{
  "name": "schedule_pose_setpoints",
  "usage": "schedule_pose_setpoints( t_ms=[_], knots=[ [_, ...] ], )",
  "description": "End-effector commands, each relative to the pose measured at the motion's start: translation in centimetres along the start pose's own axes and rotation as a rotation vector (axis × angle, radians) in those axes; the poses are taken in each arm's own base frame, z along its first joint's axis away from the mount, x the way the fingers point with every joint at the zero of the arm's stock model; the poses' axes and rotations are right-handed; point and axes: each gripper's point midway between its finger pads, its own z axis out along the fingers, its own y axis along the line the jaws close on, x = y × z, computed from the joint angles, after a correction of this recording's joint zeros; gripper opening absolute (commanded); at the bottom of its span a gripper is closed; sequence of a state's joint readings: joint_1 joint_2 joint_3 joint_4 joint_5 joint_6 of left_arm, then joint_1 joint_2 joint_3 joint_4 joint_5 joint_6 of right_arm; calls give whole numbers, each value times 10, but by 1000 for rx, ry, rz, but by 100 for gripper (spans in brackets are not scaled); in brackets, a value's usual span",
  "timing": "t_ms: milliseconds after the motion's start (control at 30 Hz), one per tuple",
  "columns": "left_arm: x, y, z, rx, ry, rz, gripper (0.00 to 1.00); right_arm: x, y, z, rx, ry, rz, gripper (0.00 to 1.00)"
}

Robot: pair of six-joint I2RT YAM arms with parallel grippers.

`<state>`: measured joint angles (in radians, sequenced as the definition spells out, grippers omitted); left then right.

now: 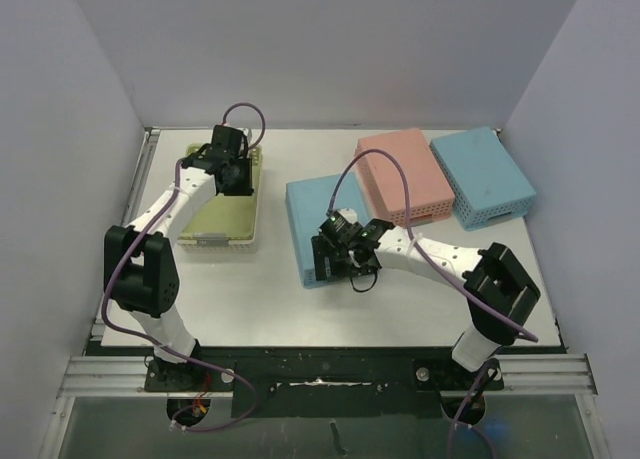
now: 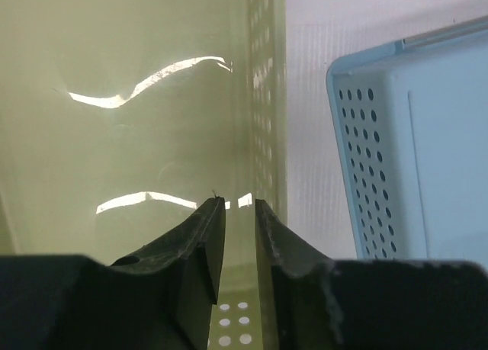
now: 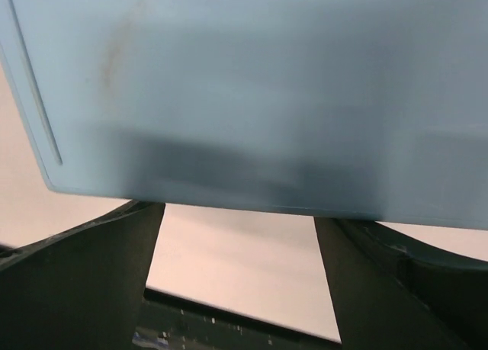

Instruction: Turn the large container upside down

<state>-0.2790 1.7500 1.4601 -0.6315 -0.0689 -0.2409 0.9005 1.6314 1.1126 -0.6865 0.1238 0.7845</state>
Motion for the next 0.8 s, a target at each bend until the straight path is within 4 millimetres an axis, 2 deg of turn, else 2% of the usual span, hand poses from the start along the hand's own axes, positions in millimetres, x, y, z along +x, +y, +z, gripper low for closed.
schedule_pose_setpoints(
  t_ms=[0,67,133,300,400,533,767],
  knots=[
    [-35,-3,-21,30,-92,1,33,-74,3,1,-67,-184,70,83],
    [-36,-8,-28,43,-104,-1,47,-89,0,7,-97,-191,93,83],
    [-34,-11,-30,42,-111,3,53,-104,-4,12,-99,-199,100,82],
    [-23,-14,-18,41,-87,11,54,-160,-7,8,-89,-313,86,82],
    [-22,-18,-8,54,-77,11,52,-186,-13,11,-85,-334,104,82],
    [-21,-20,2,57,-58,23,45,-186,-17,9,-77,-323,104,82],
    [-16,-19,10,59,-25,48,17,-150,-23,-18,-91,-337,97,82]
  ],
)
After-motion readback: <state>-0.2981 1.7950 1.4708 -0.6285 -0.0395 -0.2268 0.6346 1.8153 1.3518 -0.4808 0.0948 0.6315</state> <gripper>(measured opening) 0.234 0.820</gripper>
